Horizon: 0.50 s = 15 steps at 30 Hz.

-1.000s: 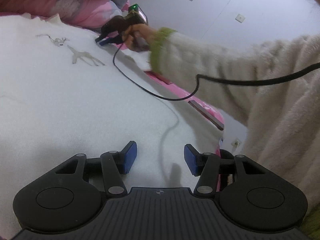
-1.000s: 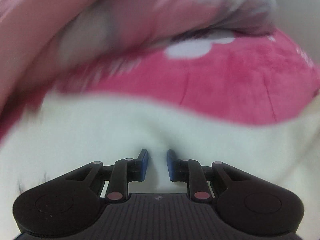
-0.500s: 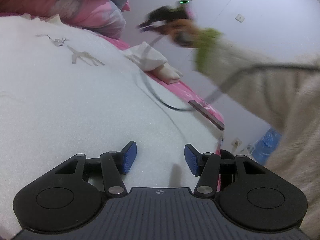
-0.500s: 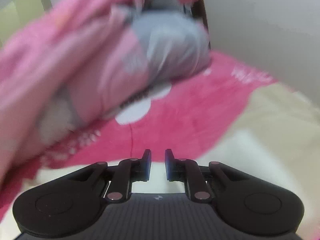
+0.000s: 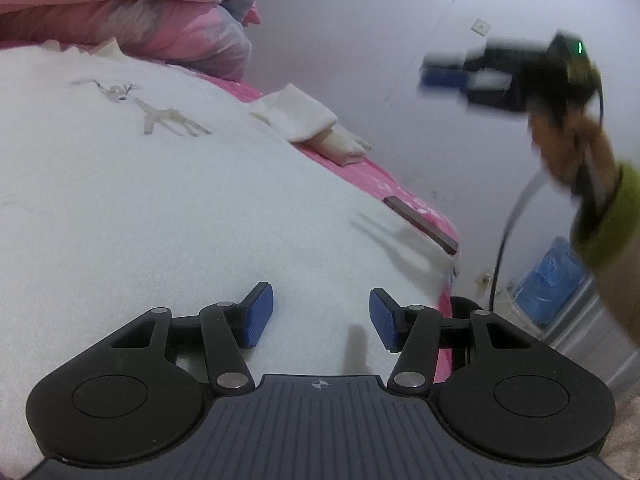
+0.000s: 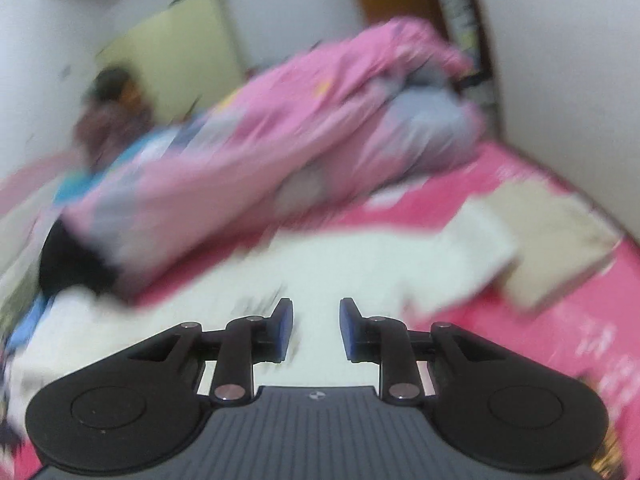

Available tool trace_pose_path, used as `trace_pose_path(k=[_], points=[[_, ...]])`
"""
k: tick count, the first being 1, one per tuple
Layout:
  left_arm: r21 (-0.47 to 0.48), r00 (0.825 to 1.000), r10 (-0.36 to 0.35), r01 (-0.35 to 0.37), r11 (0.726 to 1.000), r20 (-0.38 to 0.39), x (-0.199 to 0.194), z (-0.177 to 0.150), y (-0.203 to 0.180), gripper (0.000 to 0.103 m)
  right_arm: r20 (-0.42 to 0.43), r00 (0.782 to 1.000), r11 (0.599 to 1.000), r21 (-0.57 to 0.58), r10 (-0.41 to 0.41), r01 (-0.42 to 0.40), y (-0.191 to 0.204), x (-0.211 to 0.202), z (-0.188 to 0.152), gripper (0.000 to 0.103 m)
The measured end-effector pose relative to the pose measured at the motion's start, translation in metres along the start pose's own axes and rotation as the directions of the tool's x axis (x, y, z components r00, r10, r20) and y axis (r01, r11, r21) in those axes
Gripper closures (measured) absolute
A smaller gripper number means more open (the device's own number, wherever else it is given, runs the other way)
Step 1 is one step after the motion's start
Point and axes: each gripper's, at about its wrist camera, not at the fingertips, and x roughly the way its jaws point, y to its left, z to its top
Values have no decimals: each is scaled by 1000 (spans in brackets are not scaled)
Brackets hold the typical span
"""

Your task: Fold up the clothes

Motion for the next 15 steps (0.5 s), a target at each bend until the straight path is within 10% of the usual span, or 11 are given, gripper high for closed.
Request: trace_pose_path(k=[4, 15], points=[[12, 1000, 15, -15, 1000, -1, 1, 0, -3, 49, -95, 996, 1000, 9, 4, -3, 2, 55, -67, 76], [28, 998, 59, -58, 998, -13, 2, 1, -9, 48, 131, 989, 960, 261, 69, -101, -65, 125, -138, 77]])
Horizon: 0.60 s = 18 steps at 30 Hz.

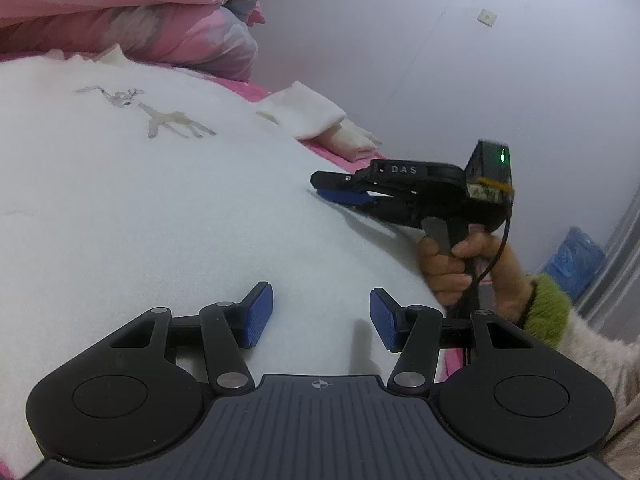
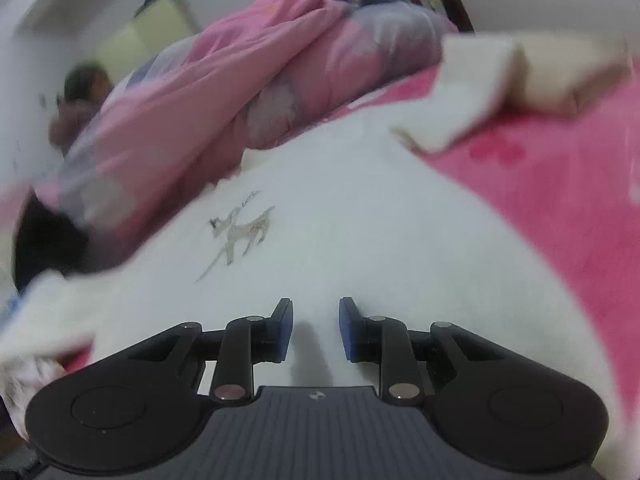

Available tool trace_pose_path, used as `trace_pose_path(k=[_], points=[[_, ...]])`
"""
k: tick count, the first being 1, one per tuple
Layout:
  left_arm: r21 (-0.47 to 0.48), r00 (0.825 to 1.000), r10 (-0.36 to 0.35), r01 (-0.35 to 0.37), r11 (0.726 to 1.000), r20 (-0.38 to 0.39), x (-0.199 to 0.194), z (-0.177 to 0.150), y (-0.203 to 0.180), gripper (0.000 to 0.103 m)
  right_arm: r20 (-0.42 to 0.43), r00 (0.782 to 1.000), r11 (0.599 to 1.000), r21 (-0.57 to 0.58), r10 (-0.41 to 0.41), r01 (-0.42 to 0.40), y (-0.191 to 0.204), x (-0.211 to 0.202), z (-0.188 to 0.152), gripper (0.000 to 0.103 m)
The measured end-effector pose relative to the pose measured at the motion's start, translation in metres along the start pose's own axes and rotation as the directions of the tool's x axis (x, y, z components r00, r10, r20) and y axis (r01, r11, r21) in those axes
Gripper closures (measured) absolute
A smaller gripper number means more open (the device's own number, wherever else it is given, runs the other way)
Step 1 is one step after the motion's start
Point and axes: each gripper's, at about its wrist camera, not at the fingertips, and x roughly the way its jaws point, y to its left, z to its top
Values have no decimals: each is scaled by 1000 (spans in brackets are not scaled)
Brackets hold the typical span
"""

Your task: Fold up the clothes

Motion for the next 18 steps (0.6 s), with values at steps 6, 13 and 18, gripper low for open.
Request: trace_pose_path(k=[6, 13, 18], points=[[27, 996, 84, -83, 996, -4, 1, 0, -18, 37, 39, 993, 992, 46, 115, -117, -19, -2, -4, 77], [3, 978, 209, -209, 978, -18, 4, 6, -42, 19, 43, 992, 992, 43, 119, -120, -18, -2, -5, 75], [-16, 951, 307, -306, 952, 46, -1, 19, -53, 1, 50, 992, 993, 37, 113, -115, -16, -4, -7, 74]])
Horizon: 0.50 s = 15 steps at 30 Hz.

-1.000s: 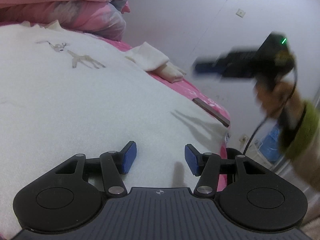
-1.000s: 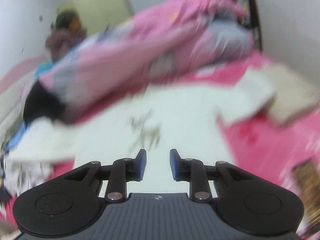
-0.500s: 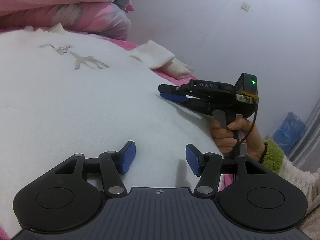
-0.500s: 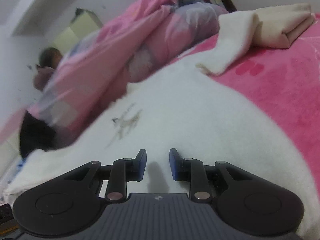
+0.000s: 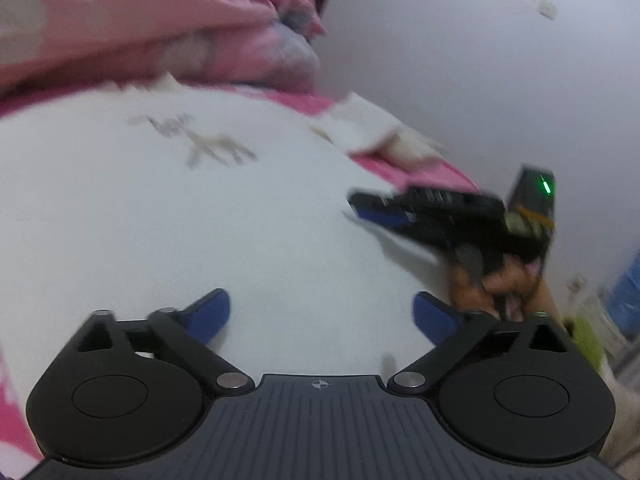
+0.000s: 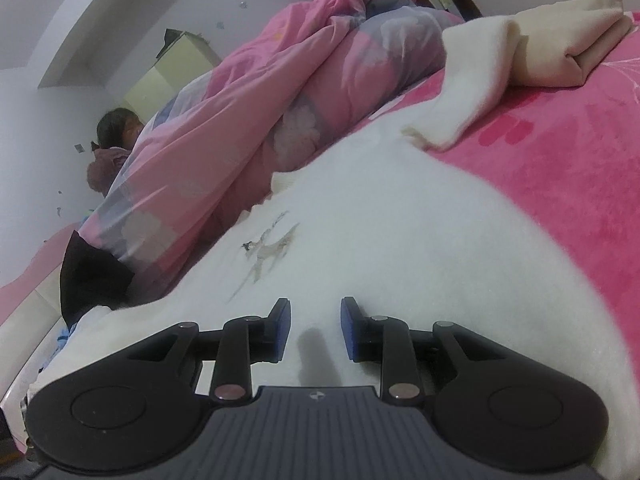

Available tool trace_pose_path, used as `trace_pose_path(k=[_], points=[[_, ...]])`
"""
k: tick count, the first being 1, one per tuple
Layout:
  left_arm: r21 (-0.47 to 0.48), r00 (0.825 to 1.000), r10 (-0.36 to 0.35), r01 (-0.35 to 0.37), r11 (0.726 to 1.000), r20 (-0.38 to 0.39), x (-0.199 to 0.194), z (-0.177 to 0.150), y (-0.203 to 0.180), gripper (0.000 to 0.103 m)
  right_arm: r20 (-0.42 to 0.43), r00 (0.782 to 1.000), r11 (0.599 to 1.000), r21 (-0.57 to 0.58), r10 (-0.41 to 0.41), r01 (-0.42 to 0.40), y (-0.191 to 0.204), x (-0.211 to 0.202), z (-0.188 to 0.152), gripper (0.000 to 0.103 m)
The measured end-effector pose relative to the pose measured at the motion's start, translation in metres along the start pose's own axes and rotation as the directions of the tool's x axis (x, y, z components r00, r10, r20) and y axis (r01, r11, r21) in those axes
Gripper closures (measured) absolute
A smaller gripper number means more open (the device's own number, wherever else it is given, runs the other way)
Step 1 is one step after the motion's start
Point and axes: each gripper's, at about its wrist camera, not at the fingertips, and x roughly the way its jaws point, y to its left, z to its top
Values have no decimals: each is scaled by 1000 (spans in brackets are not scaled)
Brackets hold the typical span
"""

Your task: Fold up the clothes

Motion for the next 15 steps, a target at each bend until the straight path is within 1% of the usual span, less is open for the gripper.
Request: trace_pose_path(k=[1, 5, 8, 10, 12, 15], points=[[-9, 1000, 19, -19, 1000, 16, -1, 4, 0, 1, 2, 1000, 1000, -1, -1, 1, 0, 0, 0, 74], [-72, 995, 91, -88, 993, 30, 7, 24, 3, 0, 4, 1000, 1000, -3, -2, 2, 1, 0, -1, 74], [-136, 989, 147, -142, 981, 32, 15, 37, 7, 0, 9, 1000, 1000, -2, 1, -1, 0, 0, -1, 74], [-185, 985, 171, -162, 969, 35, 20, 44, 10, 0, 10, 1000, 1000, -2, 2, -2, 0, 0, -1, 74], [-192, 978, 201, -188, 963, 47, 24, 48, 10, 0, 11, 1000, 1000, -4, 4, -4, 1, 0, -2, 72], [-157, 959, 275, -262, 952, 66, 31, 53, 5, 0, 13, 1000, 1000, -8, 4, -4, 1, 0, -2, 71]])
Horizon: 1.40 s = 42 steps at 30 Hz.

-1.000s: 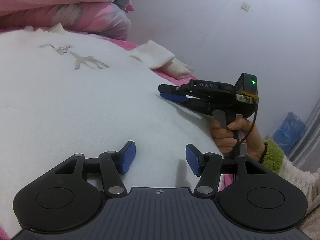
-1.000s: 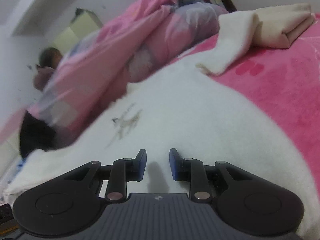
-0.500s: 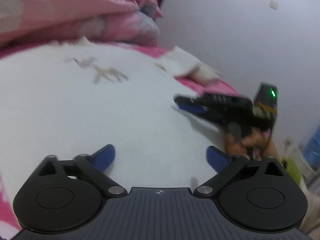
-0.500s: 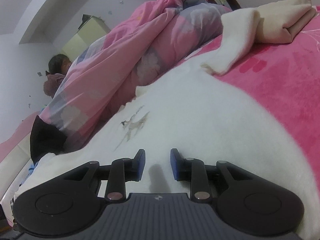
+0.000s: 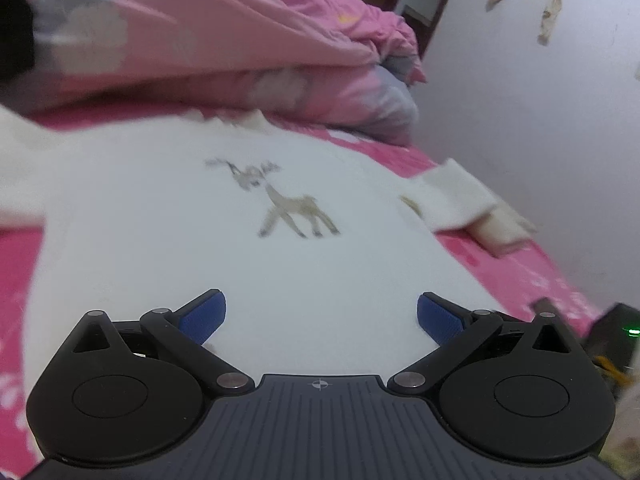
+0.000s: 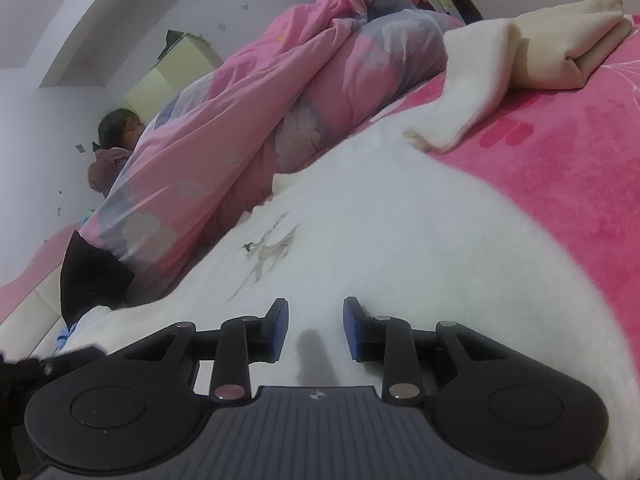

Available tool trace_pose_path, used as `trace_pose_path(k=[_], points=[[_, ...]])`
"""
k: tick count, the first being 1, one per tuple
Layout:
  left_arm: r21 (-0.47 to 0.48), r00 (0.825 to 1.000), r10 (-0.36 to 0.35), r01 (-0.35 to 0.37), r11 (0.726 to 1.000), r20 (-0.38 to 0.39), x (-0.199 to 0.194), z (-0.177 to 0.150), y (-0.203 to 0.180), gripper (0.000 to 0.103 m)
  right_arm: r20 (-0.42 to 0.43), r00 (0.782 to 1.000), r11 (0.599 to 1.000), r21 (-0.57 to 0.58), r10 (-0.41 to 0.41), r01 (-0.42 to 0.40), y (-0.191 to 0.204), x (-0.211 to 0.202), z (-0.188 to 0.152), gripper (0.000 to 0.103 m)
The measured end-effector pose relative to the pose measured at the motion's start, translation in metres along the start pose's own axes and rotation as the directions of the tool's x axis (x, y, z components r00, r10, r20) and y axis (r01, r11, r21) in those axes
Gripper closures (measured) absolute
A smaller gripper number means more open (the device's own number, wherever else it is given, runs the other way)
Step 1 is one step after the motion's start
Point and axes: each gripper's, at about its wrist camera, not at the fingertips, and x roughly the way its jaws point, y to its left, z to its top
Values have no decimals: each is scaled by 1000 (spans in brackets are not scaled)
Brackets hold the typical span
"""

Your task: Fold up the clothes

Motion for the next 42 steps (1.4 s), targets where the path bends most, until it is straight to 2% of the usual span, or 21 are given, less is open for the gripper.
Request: trace_pose_path(k=[3, 6, 10, 11, 13, 16, 21, 23, 26, 30, 33, 36, 39, 42], points=[[59, 995, 96, -96, 994, 15, 10, 2, -6, 0, 2, 1000, 1000, -2, -1, 1, 0, 0, 0, 71], [107, 973, 231, -232, 967, 22, 26, -1, -9, 0, 4, 1000, 1000, -5, -4, 4, 2, 0, 0, 71], [188, 962, 274, -273, 943, 24, 48, -16, -10, 0, 6, 1000, 1000, -12, -9, 9, 3, 1, -2, 70], [197, 960, 281, -276, 941, 3, 54, -20, -9, 0, 6, 1000, 1000, -13, -8, 8, 3, 1, -2, 70], [197, 957, 289, -278, 940, -30, 61, -23, -6, 0, 6, 1000, 1000, -13, -6, 6, 3, 0, -2, 70], [173, 961, 274, -263, 949, -39, 61, -22, 0, 0, -9, 1000, 1000, -28, -3, 2, 7, -1, 1, 66], [164, 964, 264, -255, 953, -32, 59, -25, 1, 0, 41, 999, 981, -193, -3, 10, 41, -22, 30, 65], [164, 964, 263, -255, 953, -27, 60, -25, 0, 0, 67, 996, 953, -292, -64, 81, 55, -21, 52, 64], [156, 966, 256, -249, 956, -27, 62, -25, 1, 0, 93, 974, 867, -442, -208, 228, 64, 4, 86, 64], [156, 967, 253, -246, 957, -21, 63, -25, 1, 0, 98, 915, 712, -597, -391, 368, 53, 64, 119, 64], [153, 968, 249, -243, 958, -19, 63, -26, 2, 0, 101, 864, 589, -692, -493, 417, 34, 108, 122, 64], [151, 969, 246, -241, 959, -18, 62, -26, 3, 0, 77, 836, 552, -717, -543, 425, 16, 135, 121, 64], [149, 970, 243, -238, 960, -17, 61, -26, 4, 0, 25, 846, 586, -710, -533, 391, 9, 144, 119, 65], [148, 970, 242, -237, 960, -16, 61, -26, 4, 0, 32, 853, 576, -725, -521, 379, 12, 143, 114, 65]])
